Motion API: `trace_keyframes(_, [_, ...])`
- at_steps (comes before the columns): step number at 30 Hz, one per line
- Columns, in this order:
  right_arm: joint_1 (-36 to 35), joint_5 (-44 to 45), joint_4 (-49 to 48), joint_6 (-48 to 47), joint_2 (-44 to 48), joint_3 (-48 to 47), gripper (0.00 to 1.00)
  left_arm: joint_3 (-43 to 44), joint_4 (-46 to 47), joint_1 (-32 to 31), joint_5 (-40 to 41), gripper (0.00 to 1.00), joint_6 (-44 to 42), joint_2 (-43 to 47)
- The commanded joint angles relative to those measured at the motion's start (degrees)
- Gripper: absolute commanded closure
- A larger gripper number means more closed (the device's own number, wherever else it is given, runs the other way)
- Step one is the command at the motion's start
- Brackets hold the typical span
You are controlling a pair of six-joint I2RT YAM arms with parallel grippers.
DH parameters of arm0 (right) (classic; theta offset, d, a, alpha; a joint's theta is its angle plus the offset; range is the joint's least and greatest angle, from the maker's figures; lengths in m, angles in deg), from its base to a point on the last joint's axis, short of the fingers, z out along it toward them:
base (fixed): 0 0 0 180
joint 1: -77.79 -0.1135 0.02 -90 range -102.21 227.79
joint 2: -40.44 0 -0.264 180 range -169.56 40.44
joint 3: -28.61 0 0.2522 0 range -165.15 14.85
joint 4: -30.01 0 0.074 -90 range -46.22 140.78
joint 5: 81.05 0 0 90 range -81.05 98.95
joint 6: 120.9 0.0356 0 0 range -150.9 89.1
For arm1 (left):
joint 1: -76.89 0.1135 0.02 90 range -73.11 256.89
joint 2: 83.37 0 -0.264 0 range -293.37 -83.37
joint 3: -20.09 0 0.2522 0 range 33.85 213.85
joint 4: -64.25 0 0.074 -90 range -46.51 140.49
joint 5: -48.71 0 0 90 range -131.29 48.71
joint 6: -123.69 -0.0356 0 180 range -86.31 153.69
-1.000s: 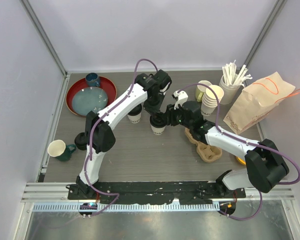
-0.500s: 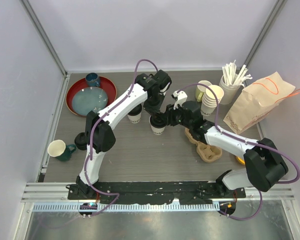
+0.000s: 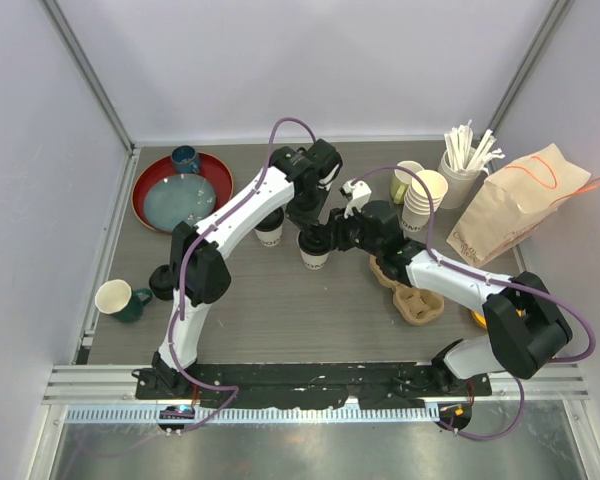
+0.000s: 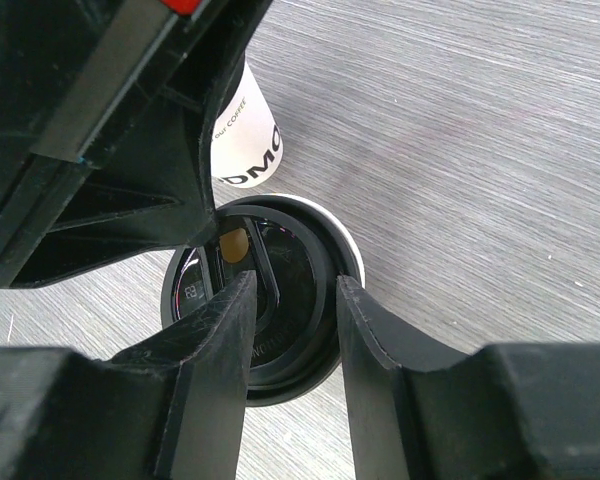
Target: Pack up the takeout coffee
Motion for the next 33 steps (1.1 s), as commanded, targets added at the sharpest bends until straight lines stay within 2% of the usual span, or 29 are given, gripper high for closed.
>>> trace_keyframes(1, [-0.02, -0.04, 0.21, -0.53, -0.61, -2.11, 0.56, 0.78, -0.02, 0.43, 1.73, 1.0, -1.45, 3.52])
trace_keyframes(28, [-0.02, -0.92, 0.83, -1.23, -1.84, -2.46, 0.46, -0.8, -0.11, 1.57, 0.06, 1.0, -1.71, 4.3])
trace_keyframes(33, [-0.11, -0.83, 1.01, -1.32, -2.54, -2.38, 0.49, -3.79, 1.38, 2.36, -1.0, 1.0, -1.19, 4.22])
